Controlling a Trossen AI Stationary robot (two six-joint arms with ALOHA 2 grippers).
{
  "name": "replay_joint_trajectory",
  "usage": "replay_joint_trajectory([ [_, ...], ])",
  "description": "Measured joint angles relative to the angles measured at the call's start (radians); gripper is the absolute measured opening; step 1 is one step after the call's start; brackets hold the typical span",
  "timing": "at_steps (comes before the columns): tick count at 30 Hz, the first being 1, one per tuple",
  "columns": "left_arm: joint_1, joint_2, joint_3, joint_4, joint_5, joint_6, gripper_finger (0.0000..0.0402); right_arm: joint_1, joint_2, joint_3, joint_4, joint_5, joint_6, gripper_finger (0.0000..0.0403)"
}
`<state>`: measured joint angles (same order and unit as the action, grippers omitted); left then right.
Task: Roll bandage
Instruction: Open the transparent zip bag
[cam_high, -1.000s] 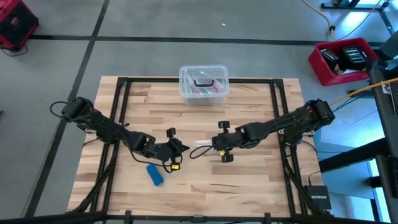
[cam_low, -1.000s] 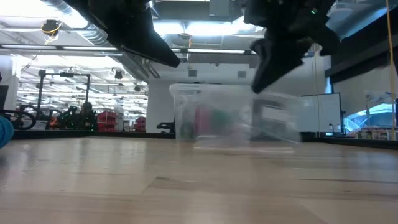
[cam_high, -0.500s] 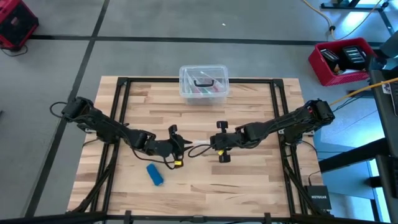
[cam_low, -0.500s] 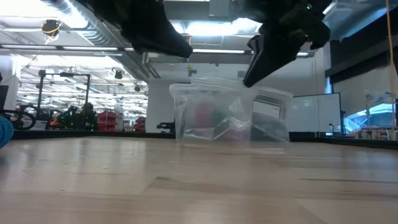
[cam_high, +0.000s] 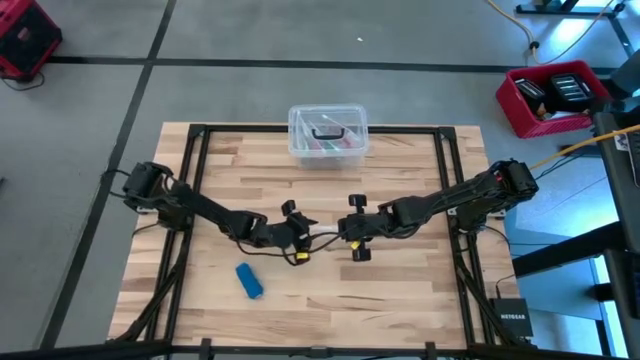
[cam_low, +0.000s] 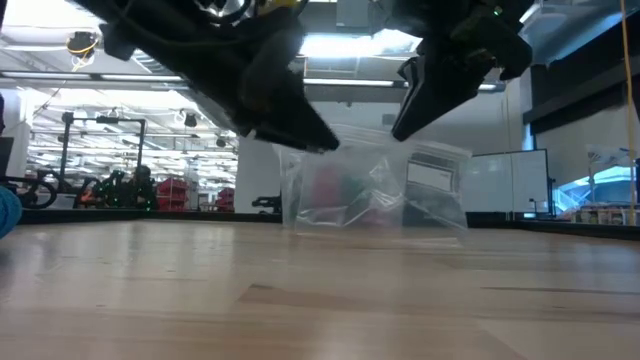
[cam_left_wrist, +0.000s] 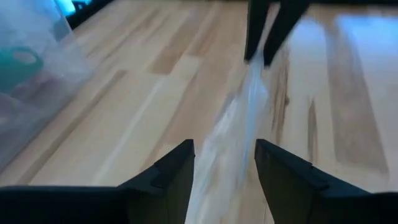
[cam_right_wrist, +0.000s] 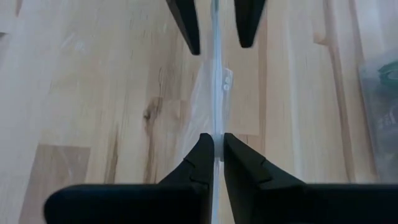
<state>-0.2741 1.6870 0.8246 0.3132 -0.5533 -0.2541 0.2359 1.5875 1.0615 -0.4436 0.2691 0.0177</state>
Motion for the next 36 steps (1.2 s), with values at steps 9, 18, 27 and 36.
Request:
replay_joint_trajectory([
  [9,0.014,0.013,0.001,0.070,0.000,0.042,0.0127,0.000,0.000,0.000,0.004,0.000,0.000,0.0030],
  [18,0.014,0.013,0.001,0.076,-0.035,0.029,0.0013,0.000,0.000,0.000,0.007,0.000,0.002,0.0030],
  [27,-0.016,0.013,0.001,0.080,-0.150,0.030,0.0001,0.000,0.000,0.002,-0.025,-0.007,0.087,0.0030],
  [36,-0.049,0.013,0.001,-0.015,-0.215,0.000,0.0000,0.000,0.000,0.002,-0.223,-0.018,0.141,0.0030],
])
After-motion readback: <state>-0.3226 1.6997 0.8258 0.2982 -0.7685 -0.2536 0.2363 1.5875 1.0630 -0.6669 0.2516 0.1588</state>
